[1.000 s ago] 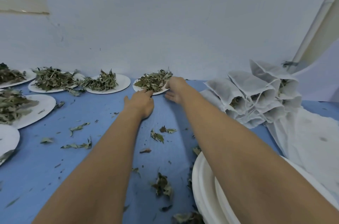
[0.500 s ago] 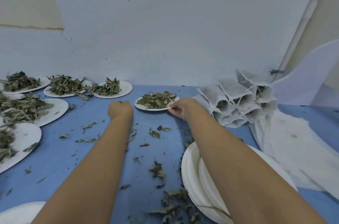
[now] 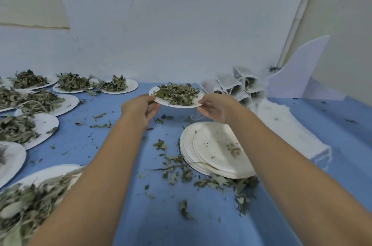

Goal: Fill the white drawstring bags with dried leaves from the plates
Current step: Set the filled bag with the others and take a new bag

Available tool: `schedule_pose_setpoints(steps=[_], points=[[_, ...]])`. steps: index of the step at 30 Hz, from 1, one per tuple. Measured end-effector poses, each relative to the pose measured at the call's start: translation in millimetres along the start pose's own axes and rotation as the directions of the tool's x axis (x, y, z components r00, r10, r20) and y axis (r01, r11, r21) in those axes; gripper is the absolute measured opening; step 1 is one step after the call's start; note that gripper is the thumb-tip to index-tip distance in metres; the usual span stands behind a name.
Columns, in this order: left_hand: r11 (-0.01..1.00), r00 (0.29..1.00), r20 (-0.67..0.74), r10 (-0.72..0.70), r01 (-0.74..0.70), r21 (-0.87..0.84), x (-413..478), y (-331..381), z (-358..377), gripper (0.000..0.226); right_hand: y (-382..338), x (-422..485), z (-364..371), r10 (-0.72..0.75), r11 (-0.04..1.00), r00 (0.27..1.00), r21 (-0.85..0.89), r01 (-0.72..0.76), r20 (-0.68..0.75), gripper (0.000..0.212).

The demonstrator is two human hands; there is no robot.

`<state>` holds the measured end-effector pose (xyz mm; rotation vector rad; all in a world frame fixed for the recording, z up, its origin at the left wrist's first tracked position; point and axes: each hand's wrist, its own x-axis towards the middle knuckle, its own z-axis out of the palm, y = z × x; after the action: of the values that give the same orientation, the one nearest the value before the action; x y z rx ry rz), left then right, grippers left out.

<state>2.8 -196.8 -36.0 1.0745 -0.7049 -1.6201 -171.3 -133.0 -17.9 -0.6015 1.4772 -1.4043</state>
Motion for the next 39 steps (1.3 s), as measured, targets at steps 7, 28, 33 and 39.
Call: schedule_pose_setpoints(steps=[7, 28, 33, 39], points=[[0.992, 0.996, 0.065, 0.065, -0.071, 0.106, -65.4, -35.0, 22.2, 0.011, 14.3, -36.2, -65.6, -0.255, 0.904, 0.932, -0.406, 0.136, -0.257, 0.018], [0.549, 0.895, 0.195, 0.401, -0.405, 0.731, -88.2, -100.3, 20.8, 0.04, 78.4, -54.6, -81.5, -0.273, 0.954, 0.788, -0.047, 0.298, -0.552, 0.029], [0.718, 0.938, 0.203, 0.279, -0.345, 0.605, -90.2, -105.6, 25.1, 0.049, 71.6, -43.7, -66.0, -0.339, 0.94, 0.777, -0.156, 0.304, -0.53, 0.027], [0.714, 0.937, 0.213, 0.277, -0.349, 0.607, -85.2, -105.7, 26.0, 0.052, 82.8, -39.9, -51.8, -0.404, 0.899, 0.817, -0.344, 0.271, -0.412, 0.017]])
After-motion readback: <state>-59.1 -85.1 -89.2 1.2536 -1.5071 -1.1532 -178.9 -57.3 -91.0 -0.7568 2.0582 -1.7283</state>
